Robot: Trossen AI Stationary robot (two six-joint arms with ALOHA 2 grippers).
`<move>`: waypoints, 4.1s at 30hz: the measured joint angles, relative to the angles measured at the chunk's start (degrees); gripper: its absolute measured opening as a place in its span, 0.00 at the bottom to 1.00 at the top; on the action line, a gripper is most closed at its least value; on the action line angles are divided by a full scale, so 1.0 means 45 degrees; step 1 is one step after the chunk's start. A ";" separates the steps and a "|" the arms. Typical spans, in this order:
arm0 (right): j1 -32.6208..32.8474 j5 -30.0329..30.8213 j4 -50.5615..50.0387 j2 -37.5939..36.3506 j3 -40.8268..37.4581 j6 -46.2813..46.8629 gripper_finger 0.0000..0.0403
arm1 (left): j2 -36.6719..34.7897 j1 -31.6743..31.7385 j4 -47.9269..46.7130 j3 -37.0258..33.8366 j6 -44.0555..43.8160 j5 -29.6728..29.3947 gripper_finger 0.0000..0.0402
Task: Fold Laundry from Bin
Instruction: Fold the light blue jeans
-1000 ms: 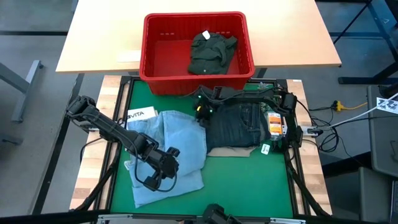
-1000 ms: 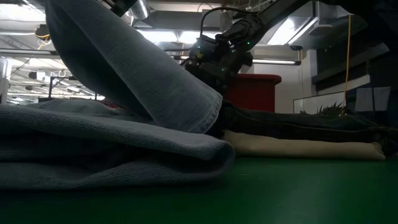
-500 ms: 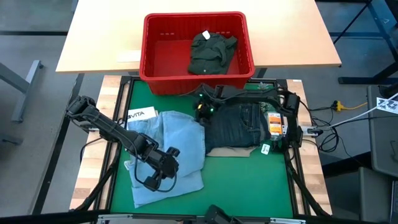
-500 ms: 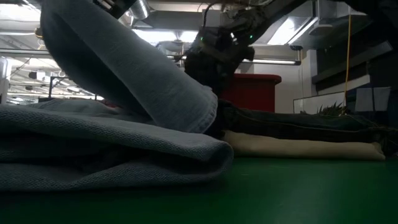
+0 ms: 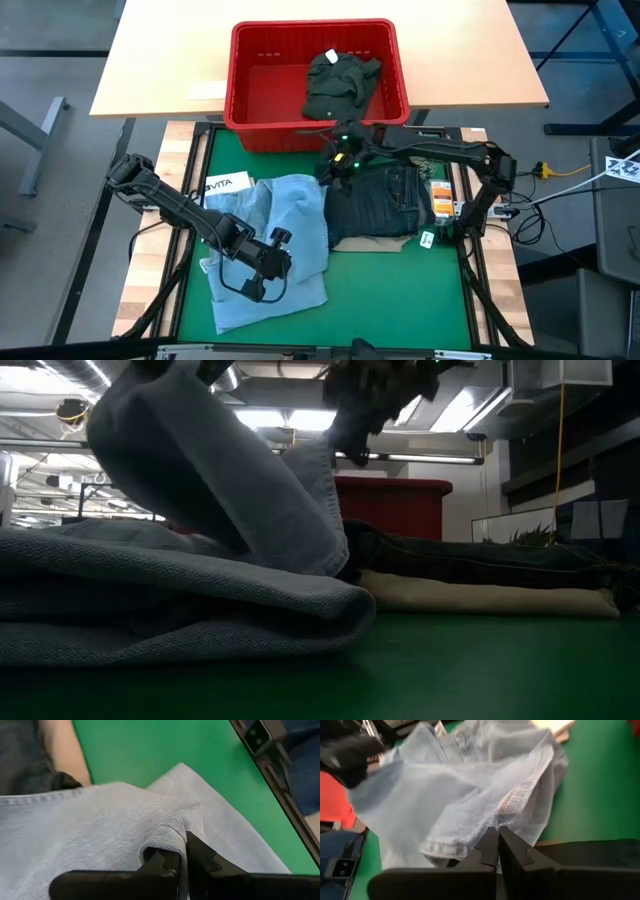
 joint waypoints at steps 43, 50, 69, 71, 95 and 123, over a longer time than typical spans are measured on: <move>0.2832 1.1271 -0.6118 -1.0447 0.0015 0.4728 0.00 | -0.0015 0.8338 0.5612 0.1846 0.6924 0.0949 0.01; 0.2832 1.2254 -0.5901 -1.1139 0.0019 0.4623 0.00 | -0.0611 0.9260 0.6493 0.1846 0.7004 0.4475 0.01; 0.2827 1.3245 -1.1012 -1.1425 0.0019 0.6364 0.00 | 0.0977 1.0325 0.8457 0.1870 0.5523 0.4418 0.02; 0.2827 1.3622 -1.1816 -1.1429 0.0019 0.6788 0.00 | 0.1448 1.0294 0.8455 0.1870 0.5523 0.3585 0.03; 0.2822 1.5120 -1.2451 -1.0555 -0.0117 0.7249 0.00 | 0.2220 0.9912 0.9263 0.1860 0.4520 -0.1690 0.40; 0.2822 1.5120 -1.2446 -1.0555 -0.0117 0.6909 0.00 | 0.2228 0.5226 0.4008 0.1851 0.2260 -0.2544 0.44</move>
